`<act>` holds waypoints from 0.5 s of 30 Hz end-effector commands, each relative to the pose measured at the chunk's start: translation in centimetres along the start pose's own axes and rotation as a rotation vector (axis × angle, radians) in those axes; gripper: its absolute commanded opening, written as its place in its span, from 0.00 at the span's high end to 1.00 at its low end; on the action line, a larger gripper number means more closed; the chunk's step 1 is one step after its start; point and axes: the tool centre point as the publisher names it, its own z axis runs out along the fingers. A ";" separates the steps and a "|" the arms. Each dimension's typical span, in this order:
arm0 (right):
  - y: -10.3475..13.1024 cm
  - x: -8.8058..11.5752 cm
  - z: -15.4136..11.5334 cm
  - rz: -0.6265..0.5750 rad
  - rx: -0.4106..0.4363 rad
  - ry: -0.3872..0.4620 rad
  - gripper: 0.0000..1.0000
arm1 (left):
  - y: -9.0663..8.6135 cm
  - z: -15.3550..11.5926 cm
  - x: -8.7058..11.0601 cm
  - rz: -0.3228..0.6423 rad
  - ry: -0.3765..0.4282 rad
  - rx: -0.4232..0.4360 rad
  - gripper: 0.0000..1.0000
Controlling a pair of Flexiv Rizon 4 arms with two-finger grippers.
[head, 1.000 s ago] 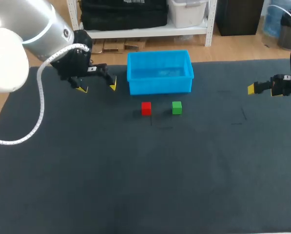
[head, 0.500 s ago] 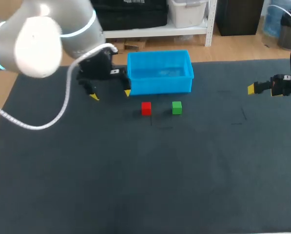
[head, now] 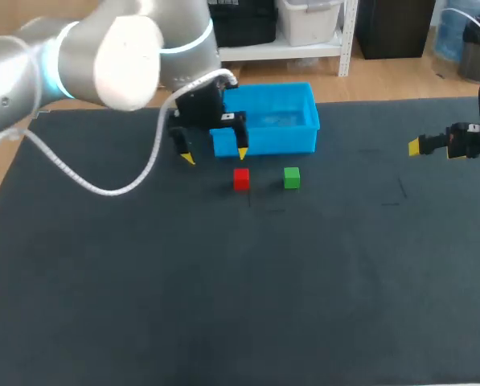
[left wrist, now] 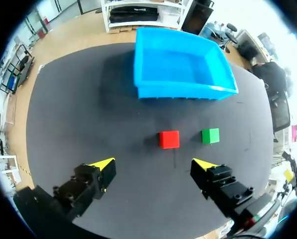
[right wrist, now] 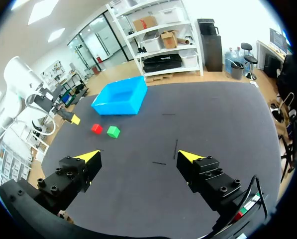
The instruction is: Use the left arm to pick the red cube and place it into the blue plastic box first, then use the right arm to grasp the green cube and put it into the same blue plastic box after the first action is fully finished.
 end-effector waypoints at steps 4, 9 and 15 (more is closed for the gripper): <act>0.0 0.0 0.0 0.000 0.001 0.001 0.00 | -1.8 2.3 -1.4 -0.010 0.100 -0.053 0.00; 0.0 0.0 0.0 0.000 0.001 0.001 0.00 | -2.0 2.7 -1.4 -0.013 0.115 -0.085 0.00; 0.0 0.0 0.0 0.000 0.001 0.001 0.00 | -2.0 2.7 -1.4 -0.013 0.115 -0.085 0.00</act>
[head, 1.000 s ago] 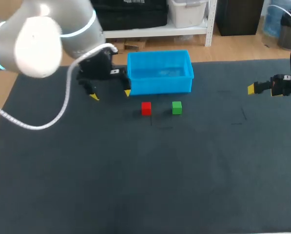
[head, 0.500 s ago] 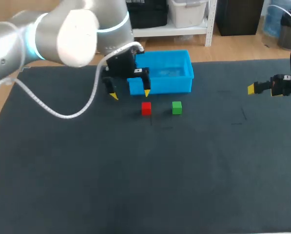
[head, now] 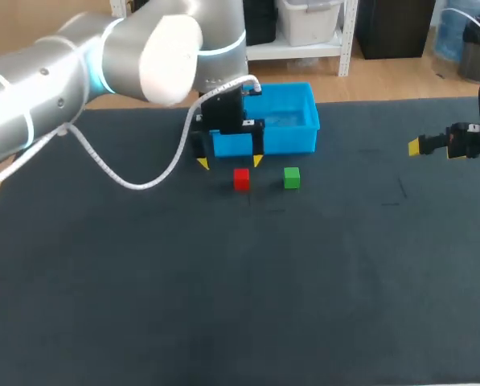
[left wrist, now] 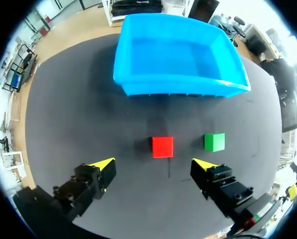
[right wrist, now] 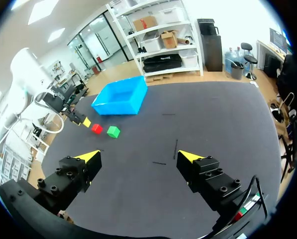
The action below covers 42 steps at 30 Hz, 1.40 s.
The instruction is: Use the left arm to pick the red cube and place it into the blue plastic box first, then use the right arm to grasp the green cube and put it into the same blue plastic box after the first action is fully finished.
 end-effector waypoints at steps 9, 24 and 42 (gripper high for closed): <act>0.0 0.0 0.0 0.000 0.001 0.001 0.00 | -0.3 -0.1 -0.6 0.002 0.043 -0.014 0.00; 0.0 0.0 0.0 0.000 0.001 0.001 0.00 | -1.0 2.2 -1.6 -0.006 0.017 0.010 0.00; 0.0 0.0 0.0 0.000 0.001 0.001 0.00 | -1.2 6.0 -2.0 -0.048 0.015 0.013 0.00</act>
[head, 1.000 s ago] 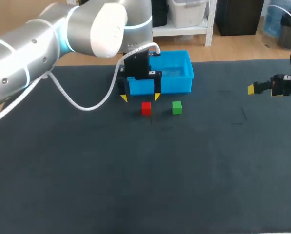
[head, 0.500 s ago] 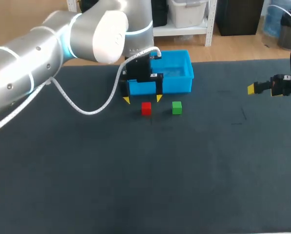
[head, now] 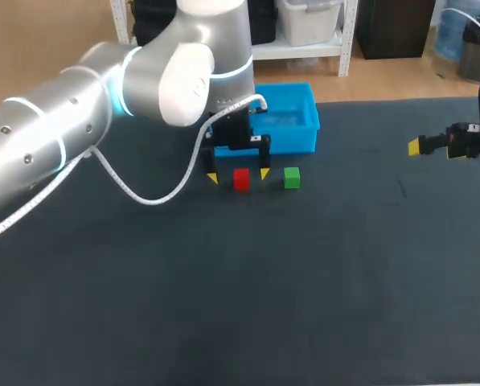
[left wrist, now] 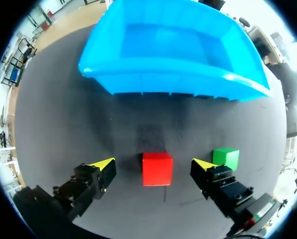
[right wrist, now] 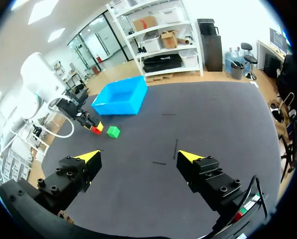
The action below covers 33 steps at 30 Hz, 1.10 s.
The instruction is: Use the left arm to pick the red cube and place it into the blue plastic box first, then use the right arm to grasp the green cube and put it into the same blue plastic box after the first action is fully finished.
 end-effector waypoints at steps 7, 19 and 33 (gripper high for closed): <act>0.0 0.0 0.0 0.000 0.001 0.001 0.00 | -0.2 0.5 -0.8 -0.016 0.000 -0.014 0.00; 0.0 0.0 0.0 0.000 0.001 0.001 0.00 | -0.3 1.1 -0.9 -0.049 -0.021 -0.046 0.35; 0.0 0.0 0.0 0.000 0.001 0.001 0.00 | -0.2 1.4 -0.8 -0.066 -0.027 -0.051 1.00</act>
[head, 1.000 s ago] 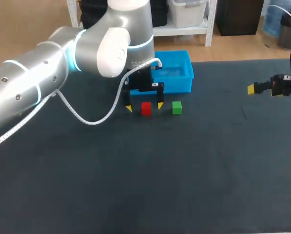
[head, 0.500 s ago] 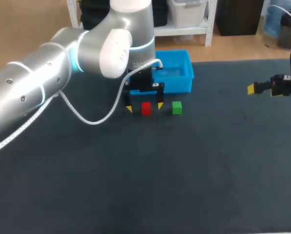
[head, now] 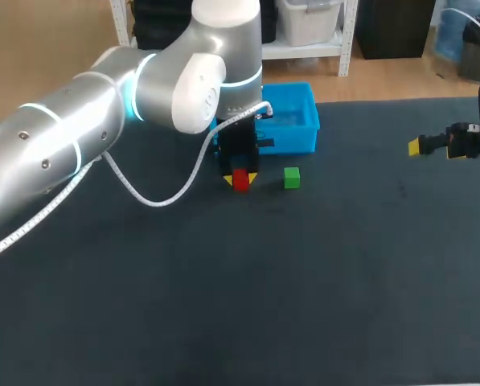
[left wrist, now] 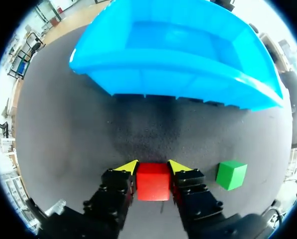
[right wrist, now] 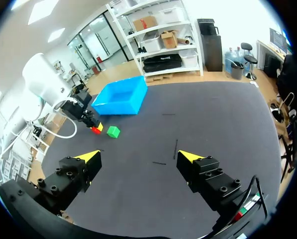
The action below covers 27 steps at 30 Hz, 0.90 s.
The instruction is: Use the left arm to pick the red cube and place it into the blue plastic box first, then use the right arm to grasp the green cube and put it into the same blue plastic box after the first action is fully finished.
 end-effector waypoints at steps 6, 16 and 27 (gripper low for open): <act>0.0 0.0 0.0 0.000 0.001 0.001 0.00 | 0.0 -0.2 -0.1 -0.002 -0.006 -0.001 1.00; 0.0 0.0 0.0 0.000 0.001 0.001 0.00 | -0.3 -2.6 -0.3 0.023 -0.026 -0.002 1.00; 0.0 0.0 0.0 0.000 0.001 0.001 0.00 | 0.5 -8.4 -1.3 0.064 -0.078 -0.012 1.00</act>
